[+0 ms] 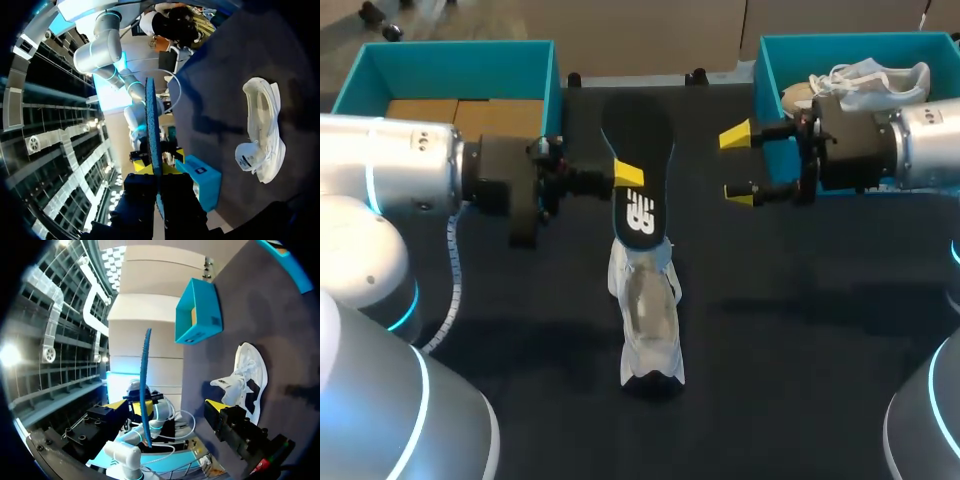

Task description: Take the shoe out of the shoebox, open the shoe tongue, remove and reinsert the insole, then place the shoe into the shoebox

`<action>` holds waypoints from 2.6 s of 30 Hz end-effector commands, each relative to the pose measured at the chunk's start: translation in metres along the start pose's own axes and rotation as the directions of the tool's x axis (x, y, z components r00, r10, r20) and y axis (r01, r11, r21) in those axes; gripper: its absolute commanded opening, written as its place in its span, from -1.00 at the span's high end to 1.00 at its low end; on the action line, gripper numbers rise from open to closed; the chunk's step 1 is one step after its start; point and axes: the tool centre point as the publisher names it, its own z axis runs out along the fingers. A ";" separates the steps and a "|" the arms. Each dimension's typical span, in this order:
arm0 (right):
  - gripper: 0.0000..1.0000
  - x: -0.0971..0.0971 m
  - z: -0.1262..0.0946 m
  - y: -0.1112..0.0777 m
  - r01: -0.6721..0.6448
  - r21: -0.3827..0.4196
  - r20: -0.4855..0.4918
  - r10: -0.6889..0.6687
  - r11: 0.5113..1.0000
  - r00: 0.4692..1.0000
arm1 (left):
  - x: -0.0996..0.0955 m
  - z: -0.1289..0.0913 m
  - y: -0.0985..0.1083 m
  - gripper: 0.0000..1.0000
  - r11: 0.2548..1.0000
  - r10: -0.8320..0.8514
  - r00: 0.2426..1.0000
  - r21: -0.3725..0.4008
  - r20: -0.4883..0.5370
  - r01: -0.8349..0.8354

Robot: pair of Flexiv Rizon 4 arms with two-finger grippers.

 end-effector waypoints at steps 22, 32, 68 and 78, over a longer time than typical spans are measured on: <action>-0.91 0.009 0.036 0.011 0.022 0.027 0.013 -0.022 0.999 1.000 | 0.012 0.046 0.016 1.00 0.999 0.019 0.999 -0.049 -0.029 -0.021; -0.35 0.007 0.037 0.012 0.020 0.037 0.017 -0.020 0.999 1.000 | 0.015 0.049 0.015 1.00 0.998 0.015 0.999 -0.056 -0.029 -0.017; 0.72 0.009 0.047 0.013 0.019 0.084 -0.001 -0.019 0.996 1.000 | 0.015 0.051 0.017 1.00 0.995 0.036 0.999 -0.089 -0.016 -0.037; 1.00 0.010 0.048 0.012 0.024 0.092 -0.007 -0.023 0.995 1.000 | 0.014 0.051 0.017 1.00 0.995 0.034 0.999 -0.092 -0.022 -0.036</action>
